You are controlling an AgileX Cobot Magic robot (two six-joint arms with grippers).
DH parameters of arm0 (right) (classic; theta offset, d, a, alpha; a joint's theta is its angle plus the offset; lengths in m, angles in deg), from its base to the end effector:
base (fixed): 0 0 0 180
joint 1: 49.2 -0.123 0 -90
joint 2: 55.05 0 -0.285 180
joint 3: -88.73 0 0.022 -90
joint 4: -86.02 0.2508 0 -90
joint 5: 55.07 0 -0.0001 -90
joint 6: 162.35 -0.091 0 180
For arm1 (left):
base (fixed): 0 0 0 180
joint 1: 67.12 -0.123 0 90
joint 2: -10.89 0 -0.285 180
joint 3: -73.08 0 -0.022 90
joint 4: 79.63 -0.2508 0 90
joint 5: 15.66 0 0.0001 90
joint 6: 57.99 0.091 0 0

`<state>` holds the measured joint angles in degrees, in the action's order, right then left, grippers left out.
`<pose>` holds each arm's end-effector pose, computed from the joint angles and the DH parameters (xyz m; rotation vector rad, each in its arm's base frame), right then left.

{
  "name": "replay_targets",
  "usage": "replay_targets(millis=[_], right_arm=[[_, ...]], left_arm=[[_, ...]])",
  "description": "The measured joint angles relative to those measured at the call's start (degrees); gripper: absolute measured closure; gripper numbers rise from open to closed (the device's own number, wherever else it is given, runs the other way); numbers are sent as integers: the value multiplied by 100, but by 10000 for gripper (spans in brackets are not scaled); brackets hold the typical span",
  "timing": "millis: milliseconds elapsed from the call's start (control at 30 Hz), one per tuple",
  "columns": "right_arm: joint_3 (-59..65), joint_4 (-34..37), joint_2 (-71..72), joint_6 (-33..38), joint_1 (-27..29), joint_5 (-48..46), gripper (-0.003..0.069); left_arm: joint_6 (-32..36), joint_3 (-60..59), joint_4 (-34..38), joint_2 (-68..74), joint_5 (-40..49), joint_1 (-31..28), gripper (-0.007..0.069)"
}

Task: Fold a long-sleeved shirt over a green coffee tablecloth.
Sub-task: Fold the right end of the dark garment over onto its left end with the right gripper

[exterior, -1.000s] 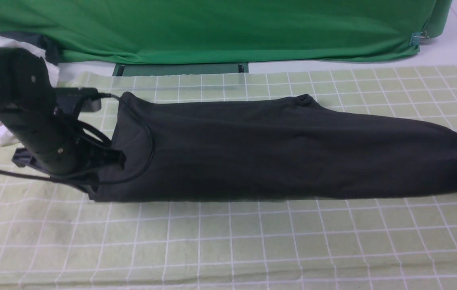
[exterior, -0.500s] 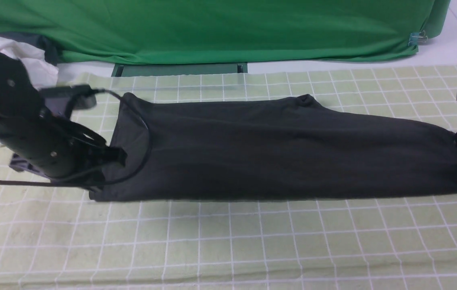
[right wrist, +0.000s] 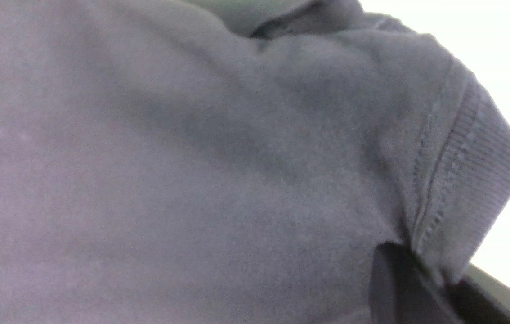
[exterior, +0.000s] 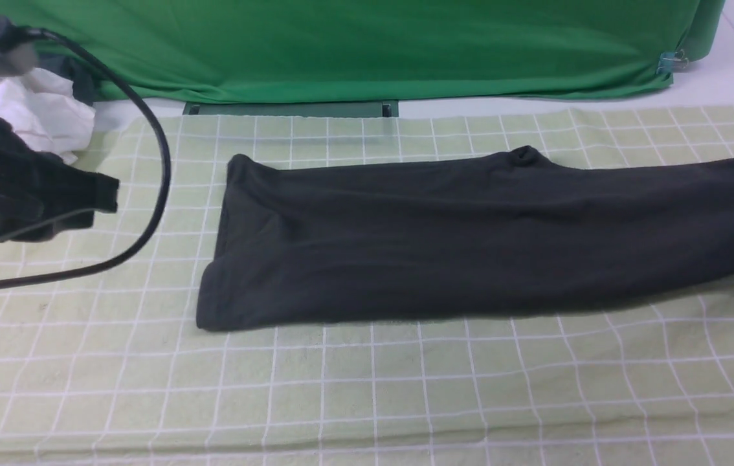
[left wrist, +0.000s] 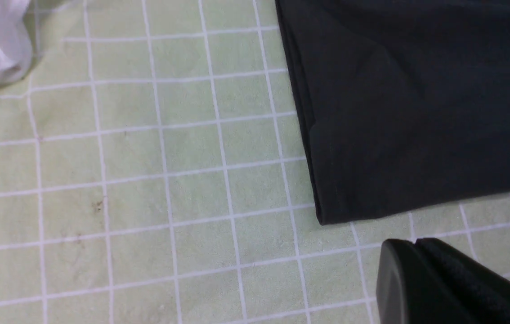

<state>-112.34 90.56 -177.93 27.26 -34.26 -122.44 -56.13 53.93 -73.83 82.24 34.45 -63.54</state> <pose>0.4092 -0.1023 0.2434 0.1713 2.9356 0.0501 0.2167 -0.0206 0.3428 0.0709 2.4518 -0.1370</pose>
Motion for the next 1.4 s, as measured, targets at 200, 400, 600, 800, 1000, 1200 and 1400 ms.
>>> replay_targets(millis=[200, 400, 600, 800, 1000, 1200, 1400], right_arm=[[-48, 22, 37, -151, 0, -36, 620], [-272, 727, 514, -179, -401, -39, 620], [-561, 1073, 714, -210, -1619, 47, 620], [-568, 1443, 509, -403, -3115, 736, 620], [-693, 1965, -7, -493, -4222, 1464, 620], [-1208, 2420, -863, -559, -5110, 1848, 620], [-1927, 2527, -1549, -929, -5583, 2017, 613]], left_arm=[[-140, 0, -240, -155, 214, 0, 613], [-186, 0, -271, -155, 282, 0, 613], [-186, 0, -234, -155, 238, 0, 613], [-186, 0, -144, -155, 214, 0, 613], [-186, 0, -129, -155, 214, 0, 613], [-186, -14, -125, -155, 175, 0, 613], [-186, -237, -125, -155, 52, 0, 613]])
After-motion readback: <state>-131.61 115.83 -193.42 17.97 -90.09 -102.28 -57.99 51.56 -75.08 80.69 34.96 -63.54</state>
